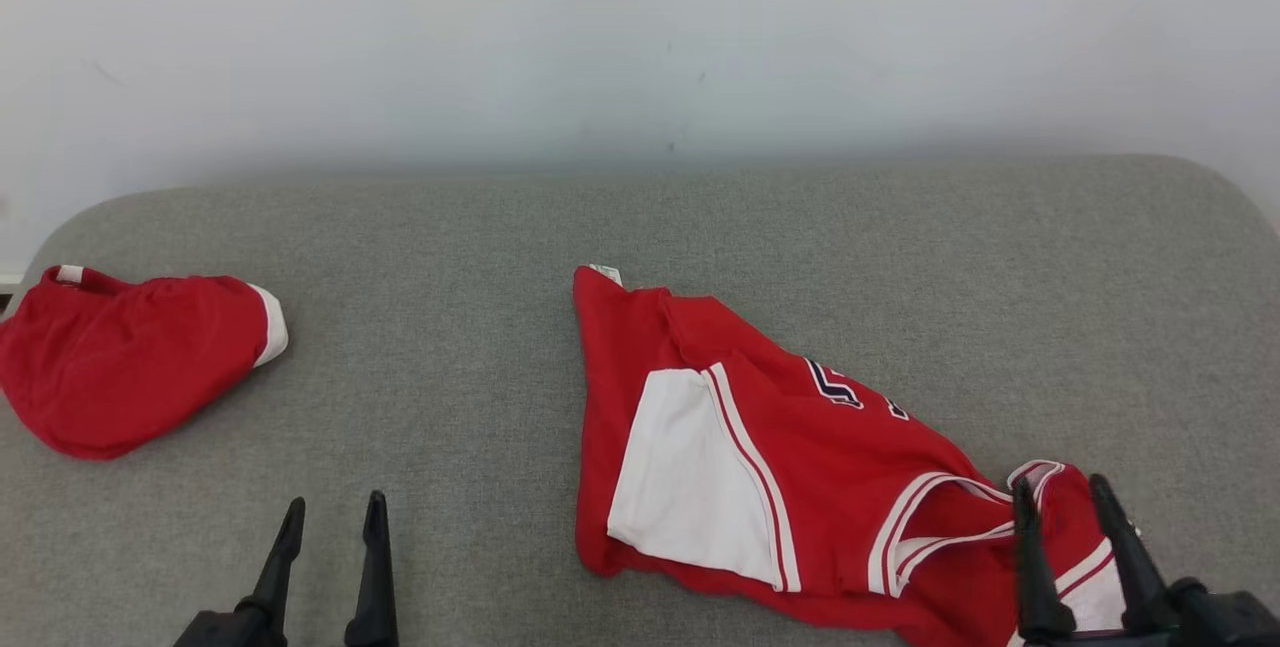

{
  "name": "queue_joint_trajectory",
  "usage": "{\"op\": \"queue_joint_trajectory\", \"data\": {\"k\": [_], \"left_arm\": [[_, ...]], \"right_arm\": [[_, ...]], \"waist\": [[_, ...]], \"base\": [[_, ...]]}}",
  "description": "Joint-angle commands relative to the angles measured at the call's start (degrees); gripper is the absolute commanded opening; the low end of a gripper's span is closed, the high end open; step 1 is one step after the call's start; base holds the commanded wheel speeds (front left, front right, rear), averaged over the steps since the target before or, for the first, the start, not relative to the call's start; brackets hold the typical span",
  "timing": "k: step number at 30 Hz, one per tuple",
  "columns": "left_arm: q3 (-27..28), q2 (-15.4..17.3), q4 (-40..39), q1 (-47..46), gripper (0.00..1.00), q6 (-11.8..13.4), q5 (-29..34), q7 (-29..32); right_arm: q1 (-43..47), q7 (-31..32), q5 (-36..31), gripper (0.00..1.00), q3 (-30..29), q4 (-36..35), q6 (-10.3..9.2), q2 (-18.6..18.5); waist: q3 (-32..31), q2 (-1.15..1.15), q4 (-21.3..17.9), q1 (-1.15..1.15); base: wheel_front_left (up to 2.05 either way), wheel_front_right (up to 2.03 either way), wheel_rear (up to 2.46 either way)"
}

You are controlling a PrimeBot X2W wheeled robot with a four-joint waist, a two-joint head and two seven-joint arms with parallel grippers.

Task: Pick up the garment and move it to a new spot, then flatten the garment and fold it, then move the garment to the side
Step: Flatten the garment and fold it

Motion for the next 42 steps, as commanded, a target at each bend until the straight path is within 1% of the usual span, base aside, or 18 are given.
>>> {"op": "queue_joint_trajectory", "data": {"k": [1, 6, 12, 16, 19, 24, 27, 28, 29, 30, 34, 37, 42], "left_arm": [[0.0, 0.0, 0.0, 0.7, 1.00, 0.1, 0.4, -0.2], [-0.1, 0.0, -0.1, 1.3, 1.00, 0.1, 0.5, -0.2], [-0.1, 0.0, -0.1, 1.6, 1.00, 0.1, 0.4, -0.2], [-0.4, 0.0, 0.0, 1.5, 1.00, 0.1, 0.3, -0.2], [-0.4, 0.0, 0.1, 1.2, 1.00, 0.1, 0.2, -0.2], [-0.5, 0.0, 0.0, 0.9, 1.00, 0.1, 0.1, -0.2], [-0.4, 0.0, 0.0, 0.6, 1.00, 0.1, 0.1, -0.2], [-0.4, 0.0, 0.0, 0.5, 1.00, 0.2, 0.1, -0.2], [-0.4, 0.0, 0.0, 0.5, 1.00, 0.2, 0.1, -0.2], [-0.3, 0.0, 0.0, 0.4, 1.00, 0.2, 0.1, -0.2], [-0.5, 0.0, 0.0, 0.1, 1.00, 0.3, 0.1, -0.2], [-0.4, 0.0, -0.1, 0.1, 1.00, 0.3, -0.1, -0.2], [-0.4, 0.0, -0.2, -0.3, 1.00, 0.3, -0.2, -0.2]], "right_arm": [[-0.2, 0.0, -0.1, 1.00, 0.1, 0.1, -0.13, -0.3], [-1.9, 1.5, 0.5, 1.00, 6.2, 4.5, -0.13, -2.9], [-3.7, 4.9, 1.6, 1.00, 10.7, 11.2, -0.13, -4.5], [-4.7, 6.7, 1.9, 1.00, 12.6, 15.6, -0.13, -4.5], [-5.3, 7.3, 2.3, 1.00, 13.3, 18.4, -0.13, -3.8], [-6.9, 7.2, 2.5, 1.00, 14.0, 22.8, -0.13, -3.1], [-8.4, 7.2, 1.3, 1.00, 15.4, 25.3, -0.13, -2.9], [-9.1, 7.1, 1.3, 0.77, 15.7, 26.0, -0.13, -2.6], [-9.9, 7.1, 1.3, 0.28, 16.3, 26.8, -0.13, -2.4], [-10.7, 6.9, 1.5, 0.00, 16.7, 27.4, -0.13, -2.5], [-13.9, 4.1, 2.1, 0.00, 18.0, 28.3, -0.13, -3.2], [-16.2, 2.3, 2.7, 0.00, 17.9, 27.6, -0.13, -4.0], [-20.9, 1.0, 7.0, 0.00, 17.3, 24.6, -0.13, -6.3]], "waist": [[-0.4, 0.00, 0.3, 0.00], [-1.1, 0.00, 1.5, 0.00], [-1.2, 0.00, 3.1, 0.00], [-0.9, 0.00, 4.2, 0.00], [-0.7, 0.00, 5.0, 0.00], [-0.3, 0.00, 5.7, 0.00], [0.0, 0.00, 5.8, 0.00], [0.1, 0.00, 5.8, 0.00], [0.2, 0.00, 5.9, 0.00], [0.2, 0.00, 5.9, 0.00], [0.4, 0.00, 6.0, 0.00], [0.6, 0.00, 5.9, 0.00], [1.5, 0.00, 5.6, 0.00]], "base": [[0.00, 0.00, 0.00], [0.00, 0.00, 0.00], [0.00, 0.00, 0.00], [0.00, 0.00, 0.00], [0.00, 0.00, 0.00], [0.00, 0.00, 0.00], [0.00, 0.00, 0.00], [0.00, 0.00, 0.00], [0.00, 0.00, 0.00], [0.00, 0.00, 0.00], [0.00, 0.00, 0.00], [0.00, 0.00, 0.00], [0.00, 0.00, 0.00]]}}
